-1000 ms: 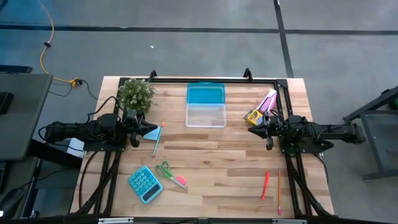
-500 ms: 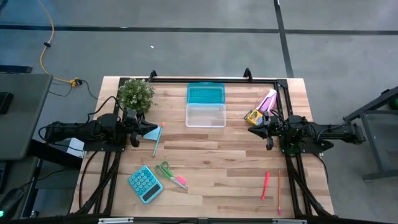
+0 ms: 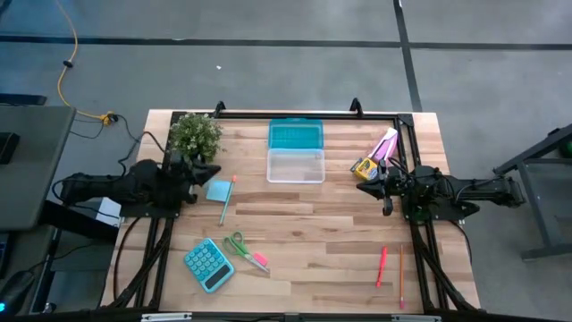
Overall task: Pack school essentials
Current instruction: Put the green scissors into the supply box
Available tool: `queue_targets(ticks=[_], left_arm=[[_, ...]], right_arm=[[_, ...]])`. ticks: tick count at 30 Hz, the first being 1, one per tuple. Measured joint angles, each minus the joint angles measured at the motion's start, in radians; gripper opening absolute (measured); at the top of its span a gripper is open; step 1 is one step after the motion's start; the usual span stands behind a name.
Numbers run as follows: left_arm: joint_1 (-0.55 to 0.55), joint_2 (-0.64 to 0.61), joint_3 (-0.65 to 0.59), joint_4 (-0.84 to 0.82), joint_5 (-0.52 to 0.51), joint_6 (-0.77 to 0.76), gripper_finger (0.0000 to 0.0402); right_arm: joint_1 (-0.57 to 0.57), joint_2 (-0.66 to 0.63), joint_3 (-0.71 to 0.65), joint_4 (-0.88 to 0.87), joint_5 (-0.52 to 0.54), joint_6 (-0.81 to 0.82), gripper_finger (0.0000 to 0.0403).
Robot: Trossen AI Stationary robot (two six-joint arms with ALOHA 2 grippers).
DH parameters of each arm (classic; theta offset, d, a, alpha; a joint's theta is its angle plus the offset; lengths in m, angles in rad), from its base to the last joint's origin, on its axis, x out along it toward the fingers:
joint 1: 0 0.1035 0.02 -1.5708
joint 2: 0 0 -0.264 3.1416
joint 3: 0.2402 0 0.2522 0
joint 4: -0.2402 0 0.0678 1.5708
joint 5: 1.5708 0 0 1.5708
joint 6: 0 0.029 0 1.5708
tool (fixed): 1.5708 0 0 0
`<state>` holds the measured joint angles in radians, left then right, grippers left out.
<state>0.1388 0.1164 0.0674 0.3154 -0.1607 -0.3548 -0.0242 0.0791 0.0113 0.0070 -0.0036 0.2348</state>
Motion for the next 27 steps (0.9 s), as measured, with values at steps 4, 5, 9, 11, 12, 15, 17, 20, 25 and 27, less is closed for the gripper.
queue_targets(ticks=[4,5,9,11,12,15,17,20,25,27], left_arm=[[0.0,0.124,0.135,0.032,-0.049,0.114,0.0],[0.0,0.164,0.179,0.025,-0.06,0.135,0.0],[0.0,0.34,0.371,-0.067,-0.09,0.157,0.0],[0.0,0.425,0.474,-0.162,-0.085,0.138,0.0],[0.0,0.468,0.529,-0.235,-0.077,0.122,0.0],[0.0,0.583,0.675,-0.482,-0.07,0.061,0.0],[0.0,0.643,0.756,-0.635,-0.067,0.037,0.0],[-0.002,0.703,0.83,-0.72,-0.067,0.041,0.0],[-0.009,0.743,0.842,-0.613,-0.06,0.055,0.0],[-0.009,0.745,0.842,-0.592,-0.059,0.066,0.0]], right_arm=[[0.0,0.0,0.0,0.0,0.0,0.0,0.0],[0.0,0.0,0.0,0.0,0.0,0.0,0.0],[0.0,0.0,0.0,0.0,0.0,0.0,0.0],[0.0,0.0,0.0,0.0,0.0,0.0,0.0],[0.0,0.0,0.0,0.0,0.0,0.0,0.0],[0.0,0.0,0.0,0.0,0.0,0.0,0.0],[0.0,0.0,0.0,0.0,0.0,0.0,0.0],[0.0,0.0,0.0,0.0,0.0,0.0,0.0],[0.0,0.0,0.0,0.0,0.0,0.0,0.0],[0.0,0.0,0.0,0.0,0.0,0.0,0.0]])
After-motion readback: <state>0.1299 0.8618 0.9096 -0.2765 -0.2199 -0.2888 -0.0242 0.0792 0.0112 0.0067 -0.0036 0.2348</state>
